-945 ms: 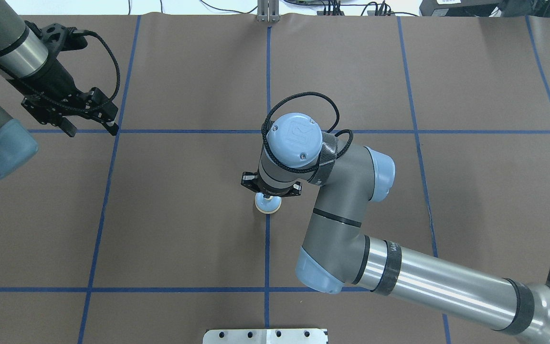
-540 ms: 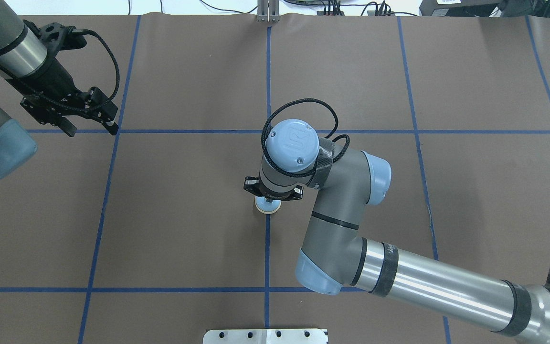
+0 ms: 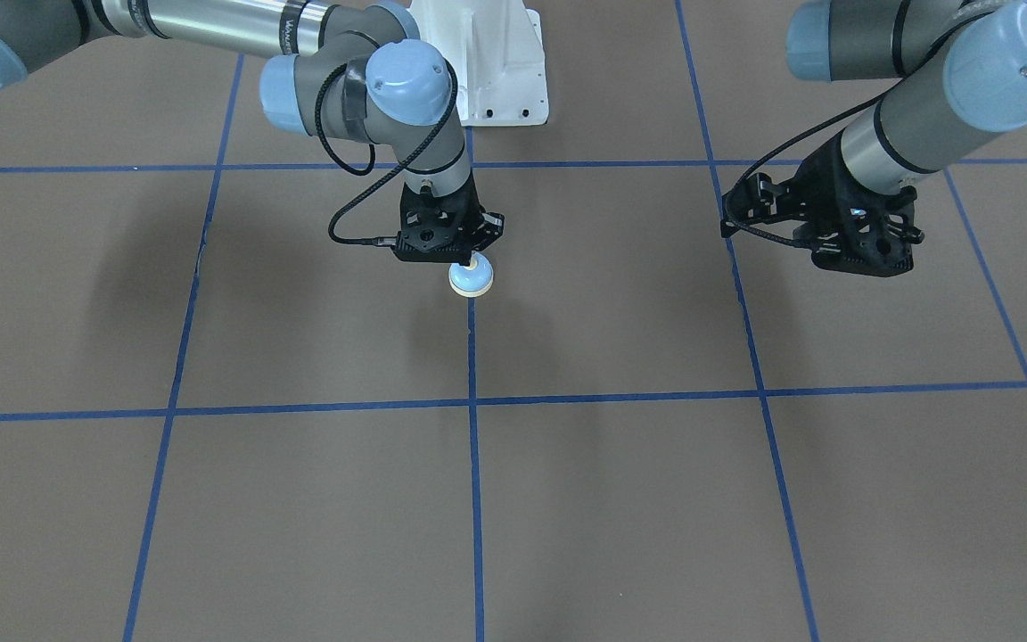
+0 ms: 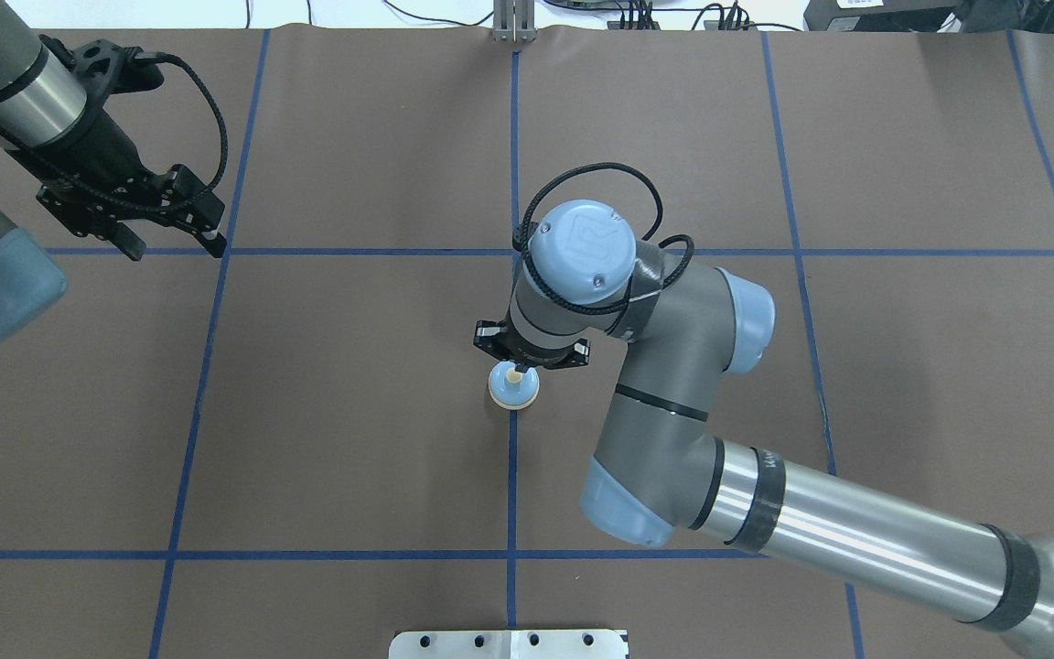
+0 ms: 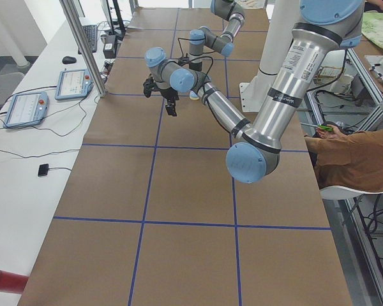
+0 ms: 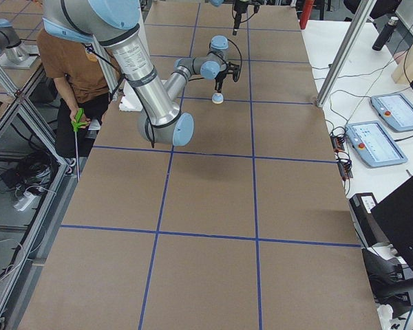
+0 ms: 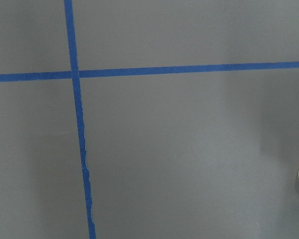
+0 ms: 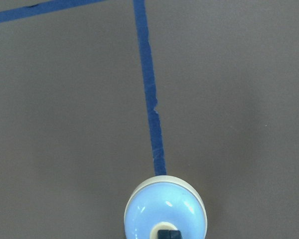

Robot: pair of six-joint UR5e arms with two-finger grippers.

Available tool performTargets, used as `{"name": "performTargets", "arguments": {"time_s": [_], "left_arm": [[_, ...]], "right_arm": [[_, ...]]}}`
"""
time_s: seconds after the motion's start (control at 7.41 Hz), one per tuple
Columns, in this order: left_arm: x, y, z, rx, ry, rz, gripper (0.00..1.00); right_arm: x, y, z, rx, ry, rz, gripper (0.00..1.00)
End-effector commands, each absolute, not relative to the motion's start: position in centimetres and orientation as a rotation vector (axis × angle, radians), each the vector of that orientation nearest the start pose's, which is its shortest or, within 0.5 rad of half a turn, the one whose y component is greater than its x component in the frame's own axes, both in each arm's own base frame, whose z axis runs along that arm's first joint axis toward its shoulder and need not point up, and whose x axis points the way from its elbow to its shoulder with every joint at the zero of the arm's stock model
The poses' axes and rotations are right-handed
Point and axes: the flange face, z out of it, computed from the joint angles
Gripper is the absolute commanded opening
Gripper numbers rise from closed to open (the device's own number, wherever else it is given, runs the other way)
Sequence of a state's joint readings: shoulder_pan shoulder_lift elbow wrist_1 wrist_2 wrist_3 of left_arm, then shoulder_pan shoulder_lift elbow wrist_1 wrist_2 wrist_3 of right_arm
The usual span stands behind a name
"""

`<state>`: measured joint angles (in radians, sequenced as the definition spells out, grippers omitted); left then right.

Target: Place and press bell with both arms

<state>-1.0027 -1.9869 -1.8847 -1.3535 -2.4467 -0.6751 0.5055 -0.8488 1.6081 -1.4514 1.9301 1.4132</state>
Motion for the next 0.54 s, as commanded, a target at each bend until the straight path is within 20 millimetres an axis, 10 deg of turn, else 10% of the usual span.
{"name": "performTargets", "arguments": {"time_s": [0.0,0.13,0.27,0.4], "left_arm": [[25.0,-52.3,31.4,-0.095,0.957,0.122,0.99],[22.5,-51.7,33.9,-0.069,0.942,0.150,0.99],[19.2,-51.7,36.7,-0.010,0.901,0.195,0.99],[15.5,-51.2,40.6,0.021,0.853,0.225,0.99]], "right_arm": [[-45.0,-45.0,23.6,-0.028,-0.974,0.145,0.00],[-38.5,-46.3,26.7,-0.012,-0.972,0.137,0.10],[-31.3,-48.8,31.0,-0.007,-0.955,0.162,0.99],[-26.0,-48.4,36.2,0.025,-0.912,0.088,1.00]]}}
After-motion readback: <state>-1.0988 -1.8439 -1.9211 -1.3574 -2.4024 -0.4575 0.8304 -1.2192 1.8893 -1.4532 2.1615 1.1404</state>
